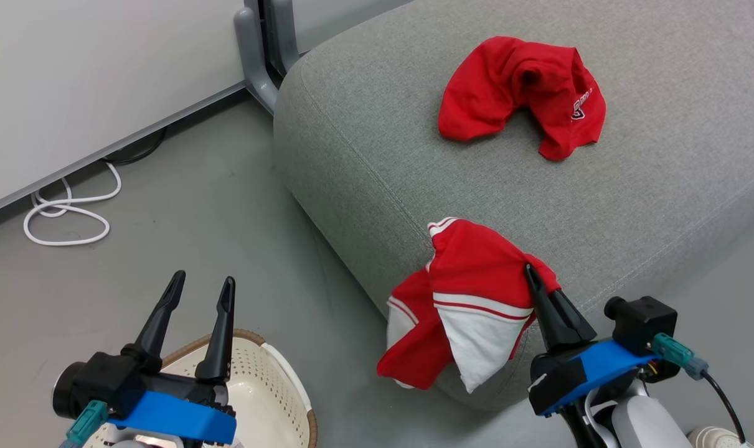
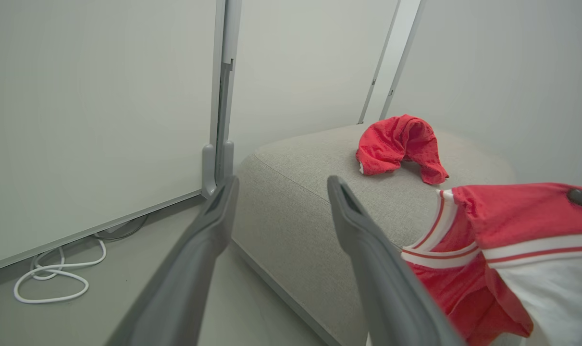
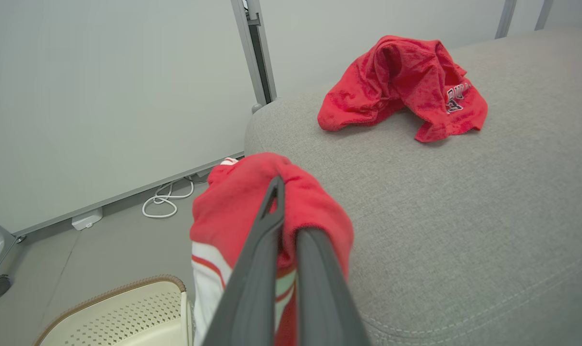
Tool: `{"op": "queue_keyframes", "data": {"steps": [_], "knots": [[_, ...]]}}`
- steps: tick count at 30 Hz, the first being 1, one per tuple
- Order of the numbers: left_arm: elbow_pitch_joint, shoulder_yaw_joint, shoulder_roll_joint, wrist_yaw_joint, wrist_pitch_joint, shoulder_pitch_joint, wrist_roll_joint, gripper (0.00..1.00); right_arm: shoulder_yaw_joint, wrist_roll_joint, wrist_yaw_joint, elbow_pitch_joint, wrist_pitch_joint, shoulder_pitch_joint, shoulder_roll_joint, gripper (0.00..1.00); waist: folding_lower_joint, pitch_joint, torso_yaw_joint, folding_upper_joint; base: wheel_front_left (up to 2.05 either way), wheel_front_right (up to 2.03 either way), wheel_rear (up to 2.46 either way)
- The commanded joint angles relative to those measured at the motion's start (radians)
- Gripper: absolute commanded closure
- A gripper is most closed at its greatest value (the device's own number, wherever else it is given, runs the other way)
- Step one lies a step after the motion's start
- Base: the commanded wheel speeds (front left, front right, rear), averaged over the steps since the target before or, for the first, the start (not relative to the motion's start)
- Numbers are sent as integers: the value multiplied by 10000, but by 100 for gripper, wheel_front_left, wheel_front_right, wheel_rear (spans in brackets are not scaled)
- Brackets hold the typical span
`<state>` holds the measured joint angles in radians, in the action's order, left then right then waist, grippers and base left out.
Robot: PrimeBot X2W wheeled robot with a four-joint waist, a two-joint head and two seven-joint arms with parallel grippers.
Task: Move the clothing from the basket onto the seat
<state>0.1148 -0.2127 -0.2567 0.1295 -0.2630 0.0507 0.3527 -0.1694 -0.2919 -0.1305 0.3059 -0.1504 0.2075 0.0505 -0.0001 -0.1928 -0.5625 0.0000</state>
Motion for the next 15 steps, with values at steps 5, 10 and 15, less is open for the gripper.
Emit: {"op": "queue_keyframes", "data": {"steps": [5,10,15], "knots": [[188,-346,-185,15,-25,346,247,0,248,37,-5,-225,-83,-328,-3,100,1,56,-5,0,0,0,0],[229,-406,-208,16,-25,385,339,0,289,44,-5,-298,-18,-359,-1,100,1,89,13,0,0,0,0],[156,-323,-207,17,-26,279,282,0,225,126,-5,-372,80,10,-1,100,1,28,20,0,0,0,0]]}}
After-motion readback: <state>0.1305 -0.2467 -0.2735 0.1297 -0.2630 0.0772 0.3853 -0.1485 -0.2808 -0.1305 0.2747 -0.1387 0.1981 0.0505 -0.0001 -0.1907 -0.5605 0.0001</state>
